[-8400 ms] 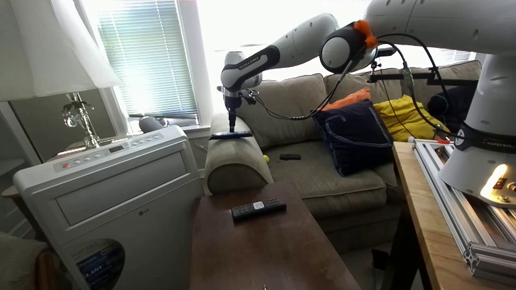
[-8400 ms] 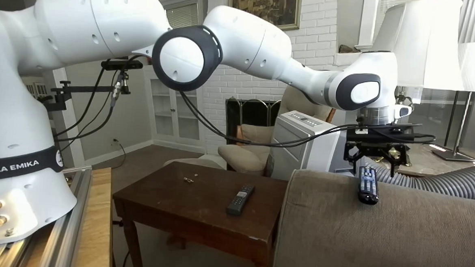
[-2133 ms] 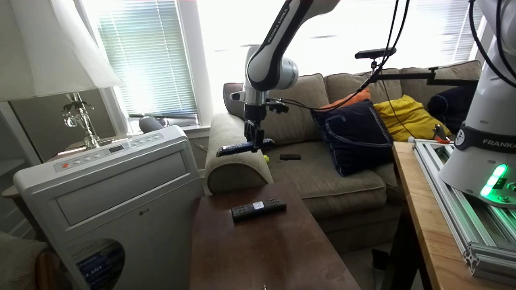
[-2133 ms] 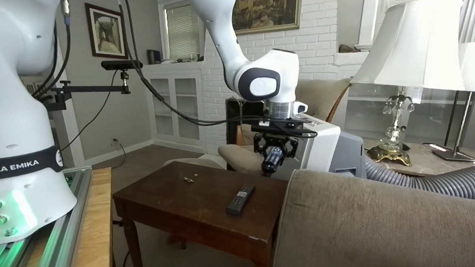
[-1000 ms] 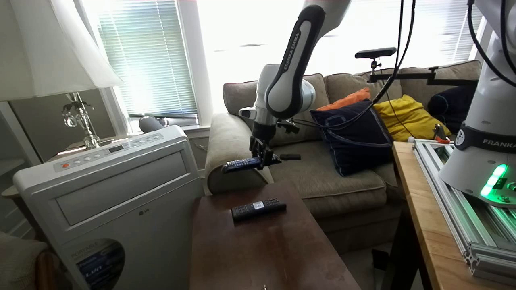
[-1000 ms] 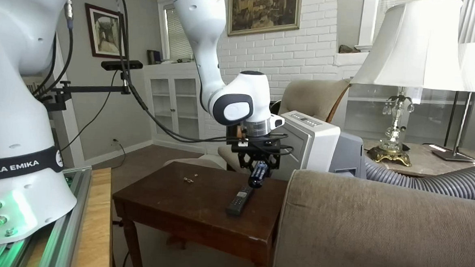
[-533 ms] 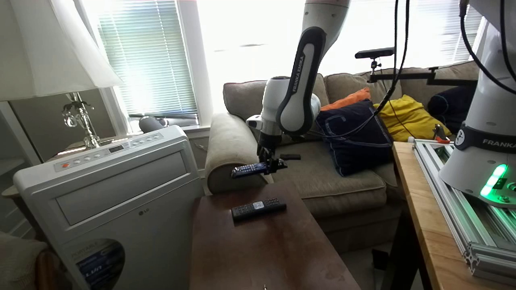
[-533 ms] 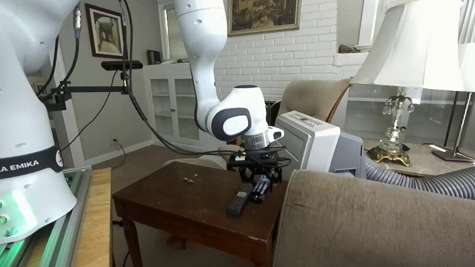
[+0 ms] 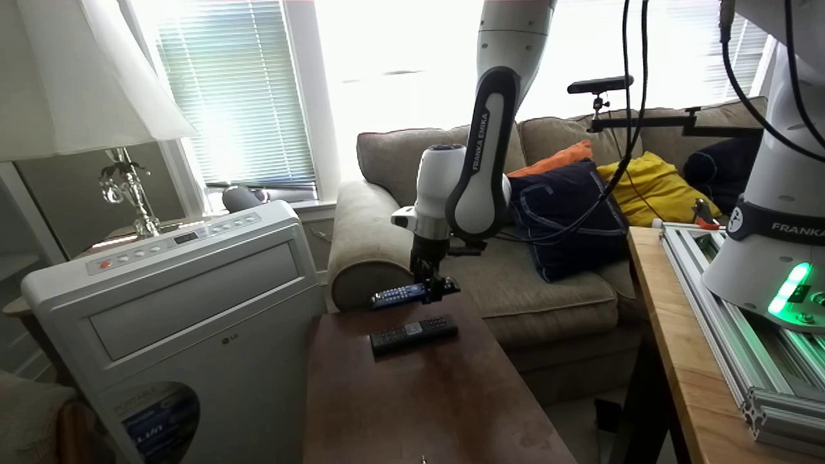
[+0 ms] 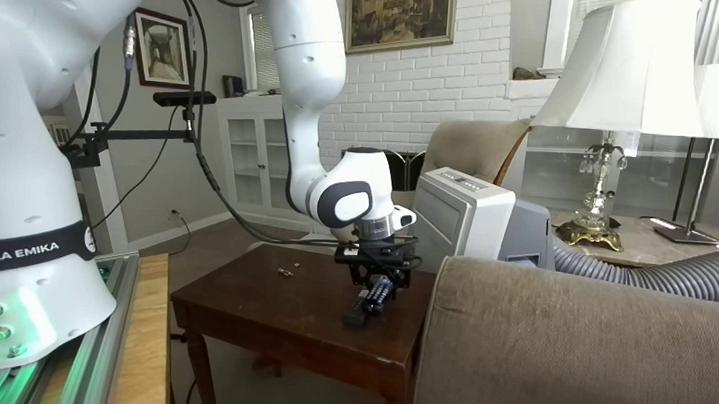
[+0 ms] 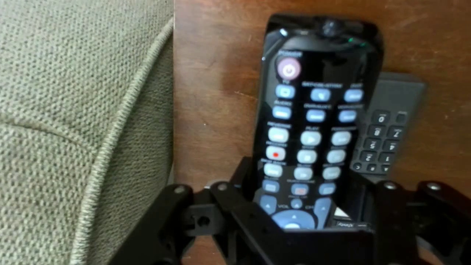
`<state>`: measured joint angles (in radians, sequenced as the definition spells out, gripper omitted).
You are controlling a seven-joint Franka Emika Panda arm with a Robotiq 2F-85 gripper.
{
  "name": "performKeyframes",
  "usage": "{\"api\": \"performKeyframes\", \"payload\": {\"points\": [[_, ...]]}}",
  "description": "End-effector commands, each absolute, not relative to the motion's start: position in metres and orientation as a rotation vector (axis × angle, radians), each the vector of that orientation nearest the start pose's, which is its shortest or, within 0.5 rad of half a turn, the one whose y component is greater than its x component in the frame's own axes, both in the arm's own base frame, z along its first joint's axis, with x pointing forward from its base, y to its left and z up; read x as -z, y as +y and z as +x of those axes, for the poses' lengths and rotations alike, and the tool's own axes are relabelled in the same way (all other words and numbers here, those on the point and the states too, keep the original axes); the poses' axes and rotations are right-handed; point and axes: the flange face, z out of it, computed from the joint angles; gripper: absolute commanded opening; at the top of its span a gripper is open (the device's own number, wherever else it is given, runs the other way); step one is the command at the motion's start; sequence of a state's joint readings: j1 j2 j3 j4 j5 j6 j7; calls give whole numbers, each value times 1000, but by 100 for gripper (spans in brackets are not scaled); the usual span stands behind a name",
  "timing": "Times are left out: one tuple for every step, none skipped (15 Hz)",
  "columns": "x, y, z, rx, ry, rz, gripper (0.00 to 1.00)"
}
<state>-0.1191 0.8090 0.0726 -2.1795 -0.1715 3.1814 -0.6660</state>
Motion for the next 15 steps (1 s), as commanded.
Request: {"api": "performKeyframes", "payload": {"points": [[-19,-4,549,356,-1189,-2898,24],[-15,-4,554,361,-1188,-2896,24],[-11,-5,558,364,-1185,-2897,24],[-8,-5,562,365,-1187,-2897,24],[-4,-5,566,370,-1190,-2896,24],[-1,-5,570,372,-1191,-2896,24],[2,-4,573,369,-1194,-2896,24],[5,-3,575,370,-1196,-2896,24],[7,-2,577,369,-1196,-2896,24],[9,-2,579,363,-1194,-2902,24],[12,-3,580,352,-1192,-2903,24],[14,-3,581,349,-1193,-2903,24],[15,-4,582,336,-1187,-2907,24],[15,-5,583,333,-1185,-2912,74],[14,-6,585,327,-1177,-2918,75]]}}
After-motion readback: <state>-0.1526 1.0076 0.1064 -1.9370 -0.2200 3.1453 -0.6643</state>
